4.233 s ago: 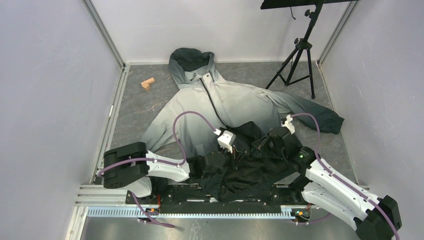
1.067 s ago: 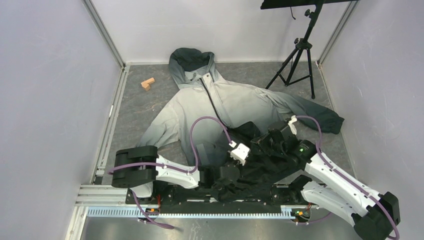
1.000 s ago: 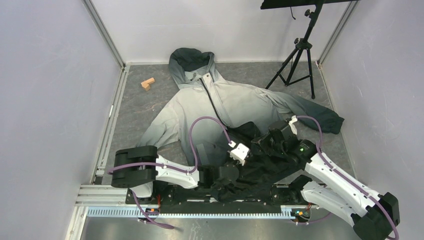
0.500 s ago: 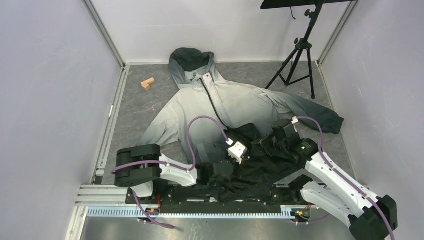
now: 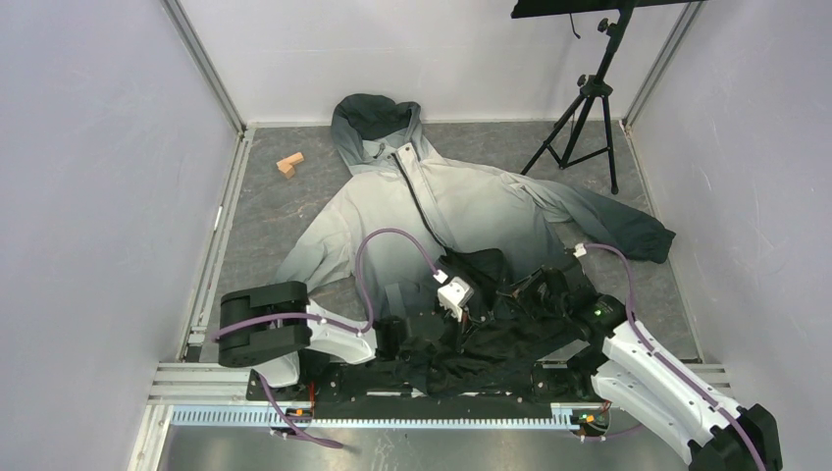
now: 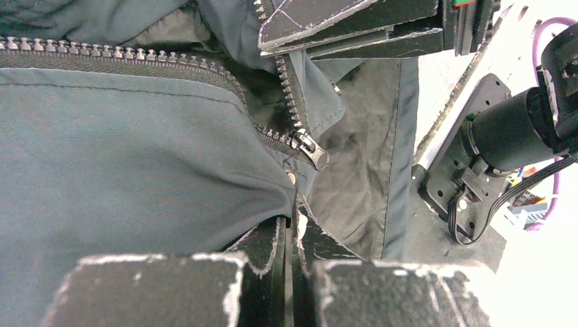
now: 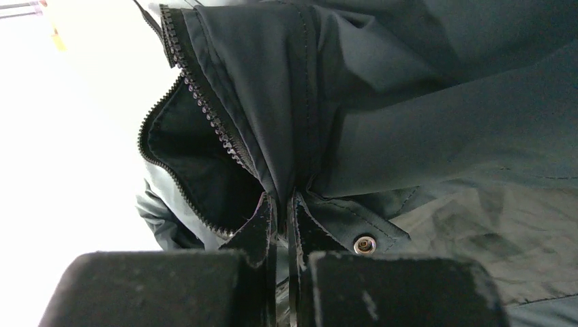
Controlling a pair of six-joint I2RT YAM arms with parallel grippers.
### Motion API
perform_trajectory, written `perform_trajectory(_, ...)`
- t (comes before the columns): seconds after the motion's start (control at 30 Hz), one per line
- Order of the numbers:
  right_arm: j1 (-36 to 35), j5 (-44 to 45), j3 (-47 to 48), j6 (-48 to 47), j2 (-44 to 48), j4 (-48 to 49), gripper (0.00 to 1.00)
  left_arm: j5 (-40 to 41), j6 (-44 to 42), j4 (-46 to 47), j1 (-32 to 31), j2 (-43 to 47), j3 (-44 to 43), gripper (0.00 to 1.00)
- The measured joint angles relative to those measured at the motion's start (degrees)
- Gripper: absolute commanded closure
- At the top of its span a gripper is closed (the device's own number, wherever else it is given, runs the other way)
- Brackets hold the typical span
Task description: Zip up the jacket
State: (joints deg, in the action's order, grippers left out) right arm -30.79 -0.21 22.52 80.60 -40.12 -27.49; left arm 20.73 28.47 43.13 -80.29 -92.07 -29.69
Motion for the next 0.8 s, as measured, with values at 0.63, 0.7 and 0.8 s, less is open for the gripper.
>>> perform_trajectory(0.63,0.11,-0.76,0.76,-14.38,-8.98,1.95,0.57,-10.12,5.18,5.46,3.98,-5.38,2.27,0.98)
perform_trajectory(0.7,0.17,-0.59,0.90,-18.12,-9.14,2.54,0.36,-11.23,5.66,5.46,4.33,-5.79,2.54,0.98)
perform_trajectory(0.8,0.46,0.48,2.51,-27.15,-9.11,2.67,0.20,-12.83,6.32,5.42,4.48,-5.90,3.32,0.98)
